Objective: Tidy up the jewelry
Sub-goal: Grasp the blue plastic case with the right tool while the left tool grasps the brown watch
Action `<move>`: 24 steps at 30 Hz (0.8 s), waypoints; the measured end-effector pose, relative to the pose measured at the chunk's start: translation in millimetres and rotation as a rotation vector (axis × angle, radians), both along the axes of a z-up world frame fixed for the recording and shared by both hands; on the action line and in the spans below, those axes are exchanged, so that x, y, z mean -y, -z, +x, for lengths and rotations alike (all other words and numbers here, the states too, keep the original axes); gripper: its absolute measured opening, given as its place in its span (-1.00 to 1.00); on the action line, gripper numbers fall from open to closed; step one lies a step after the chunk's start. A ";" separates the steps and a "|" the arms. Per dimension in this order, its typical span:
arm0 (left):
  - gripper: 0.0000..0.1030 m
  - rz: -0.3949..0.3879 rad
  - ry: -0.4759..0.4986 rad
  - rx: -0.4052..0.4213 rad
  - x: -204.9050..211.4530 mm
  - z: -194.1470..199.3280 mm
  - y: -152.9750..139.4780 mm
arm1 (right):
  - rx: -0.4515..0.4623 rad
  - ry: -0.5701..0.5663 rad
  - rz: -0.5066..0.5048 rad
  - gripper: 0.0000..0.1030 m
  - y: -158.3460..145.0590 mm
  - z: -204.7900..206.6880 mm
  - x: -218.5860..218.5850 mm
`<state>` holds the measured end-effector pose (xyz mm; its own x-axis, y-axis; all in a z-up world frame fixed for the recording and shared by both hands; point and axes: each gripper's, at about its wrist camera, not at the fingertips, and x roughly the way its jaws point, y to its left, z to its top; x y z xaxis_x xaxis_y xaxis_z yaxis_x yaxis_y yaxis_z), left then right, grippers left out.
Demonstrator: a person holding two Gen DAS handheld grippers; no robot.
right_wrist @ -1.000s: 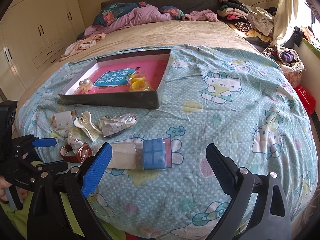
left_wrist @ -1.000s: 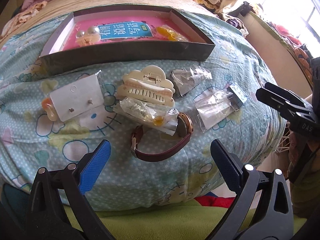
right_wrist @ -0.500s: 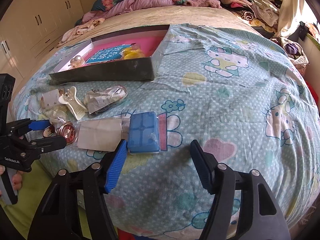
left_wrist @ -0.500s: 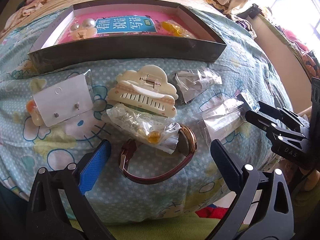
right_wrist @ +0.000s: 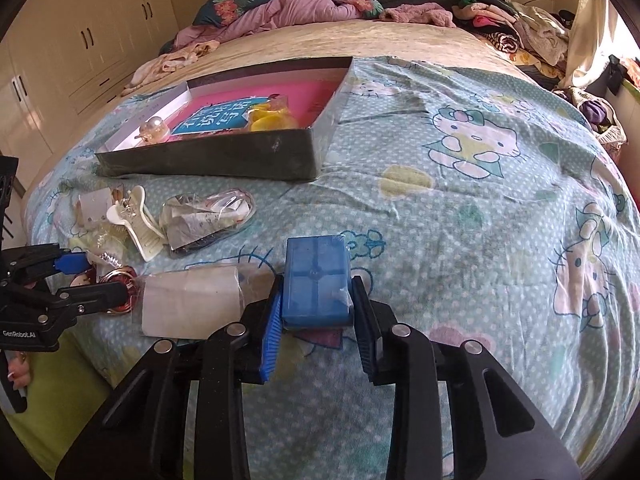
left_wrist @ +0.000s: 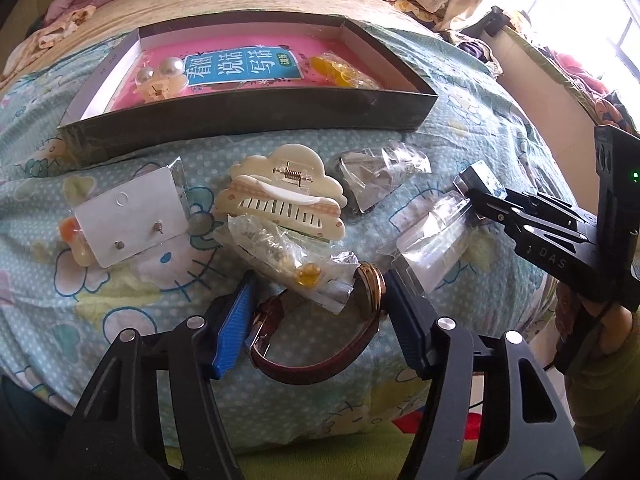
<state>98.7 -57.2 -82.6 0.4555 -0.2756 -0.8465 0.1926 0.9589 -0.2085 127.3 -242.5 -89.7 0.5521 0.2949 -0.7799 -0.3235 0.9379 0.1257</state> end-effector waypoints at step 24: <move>-0.34 -0.073 0.013 0.105 -40.0 -31.8 -50.3 | 0.064 0.024 0.041 -0.41 -29.4 2.3 4.7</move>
<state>66.9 -17.2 -32.3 0.5362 -0.3413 -0.7720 0.2295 0.9391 -0.2558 129.6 -247.2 -60.3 0.6082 0.3121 -0.7299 -0.3093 0.9400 0.1442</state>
